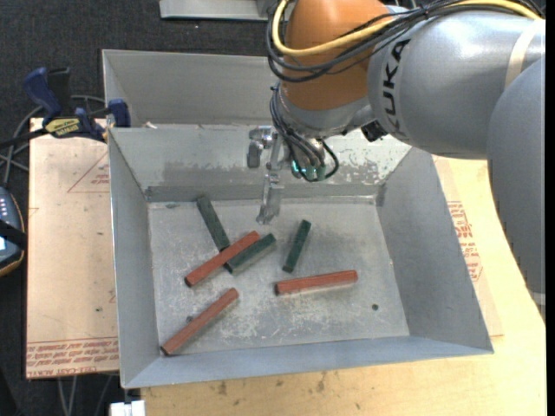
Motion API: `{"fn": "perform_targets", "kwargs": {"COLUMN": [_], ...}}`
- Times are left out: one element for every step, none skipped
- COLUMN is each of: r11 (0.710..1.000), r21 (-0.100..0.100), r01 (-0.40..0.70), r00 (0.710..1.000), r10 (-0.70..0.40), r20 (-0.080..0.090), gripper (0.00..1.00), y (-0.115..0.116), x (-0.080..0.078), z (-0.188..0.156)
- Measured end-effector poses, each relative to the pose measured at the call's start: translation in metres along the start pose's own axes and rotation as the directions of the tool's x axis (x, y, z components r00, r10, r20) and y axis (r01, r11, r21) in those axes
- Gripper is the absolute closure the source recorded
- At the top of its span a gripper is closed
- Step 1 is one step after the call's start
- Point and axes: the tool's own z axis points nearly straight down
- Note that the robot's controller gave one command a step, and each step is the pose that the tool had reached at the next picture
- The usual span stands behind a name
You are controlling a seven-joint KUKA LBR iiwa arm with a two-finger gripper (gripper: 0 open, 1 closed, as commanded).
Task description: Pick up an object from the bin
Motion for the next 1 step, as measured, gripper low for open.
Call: {"fn": "perform_targets", "kwargs": {"r11": [0.999], "r21": [0.001], "r01": [-0.046], "r00": [0.999], "r10": [0.046], "r20": [-0.003], "gripper": [0.00], "y": [-0.0321], "x": [0.0430], "z": [0.1176]}}
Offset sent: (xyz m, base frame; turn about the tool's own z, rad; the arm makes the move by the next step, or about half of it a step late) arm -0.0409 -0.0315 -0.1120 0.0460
